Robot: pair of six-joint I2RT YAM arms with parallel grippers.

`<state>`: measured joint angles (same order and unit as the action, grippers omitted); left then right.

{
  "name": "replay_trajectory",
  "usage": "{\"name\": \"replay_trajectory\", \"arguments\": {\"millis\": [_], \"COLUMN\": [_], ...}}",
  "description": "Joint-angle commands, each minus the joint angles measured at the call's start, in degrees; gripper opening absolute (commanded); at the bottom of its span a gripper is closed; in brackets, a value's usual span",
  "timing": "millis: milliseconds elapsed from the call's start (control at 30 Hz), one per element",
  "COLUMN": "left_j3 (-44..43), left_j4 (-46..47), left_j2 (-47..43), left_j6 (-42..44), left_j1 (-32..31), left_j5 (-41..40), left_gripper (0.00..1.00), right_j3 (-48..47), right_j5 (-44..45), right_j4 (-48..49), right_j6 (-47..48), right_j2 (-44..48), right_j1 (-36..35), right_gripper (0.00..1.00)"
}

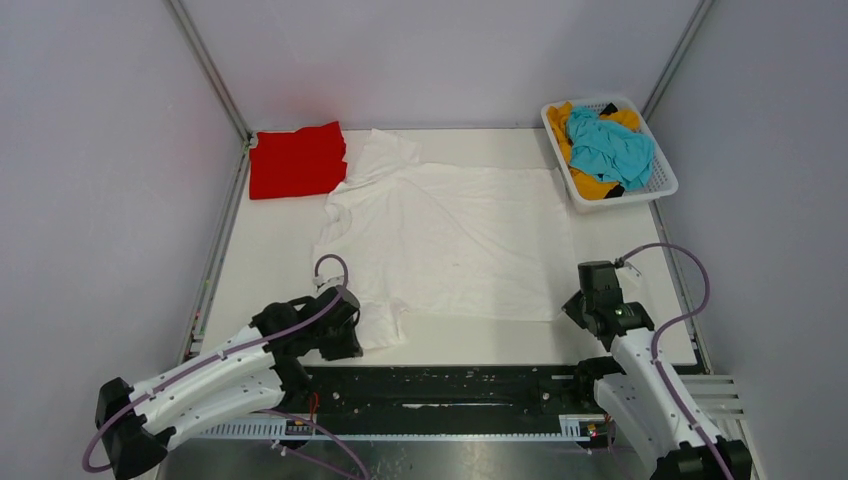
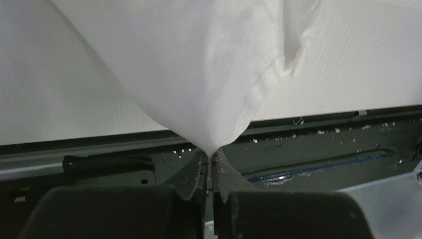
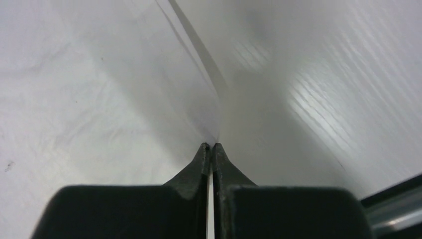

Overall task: Fold and stack the t-shirts
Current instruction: Grab the side of the flattened tshirt closest away from the robot with both arms

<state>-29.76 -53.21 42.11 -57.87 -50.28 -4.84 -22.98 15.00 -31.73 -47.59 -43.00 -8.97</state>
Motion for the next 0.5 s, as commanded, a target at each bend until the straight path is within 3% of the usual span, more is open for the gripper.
{"name": "replay_trajectory", "arguments": {"millis": [0, 167, 333, 467], "left_j3": [-2.44, -2.6, -4.76, -9.09], "left_j4": [-4.71, -1.65, 11.85, 16.24], "left_j2": [-2.82, -3.31, 0.32, 6.26], "left_j6": [-5.22, -4.56, 1.26, 6.5], "left_j1": [-3.27, -4.86, -4.77, -3.01], "left_j5": [3.47, 3.23, 2.01, -1.31], "left_gripper": [0.0, 0.0, 0.0, 0.0], "right_j3": [-2.04, -2.49, -3.24, -5.4], "right_j5": [4.57, 4.28, -0.09, -3.15], "right_j4": [-13.13, -12.89, -6.09, -2.42], "right_j6": [-0.13, 0.52, 4.93, 7.14], "right_j2": [6.22, 9.37, 5.51, 1.48], "right_j1": [0.09, 0.03, 0.08, 0.09], "right_gripper": [0.0, 0.0, 0.0, 0.0]}}
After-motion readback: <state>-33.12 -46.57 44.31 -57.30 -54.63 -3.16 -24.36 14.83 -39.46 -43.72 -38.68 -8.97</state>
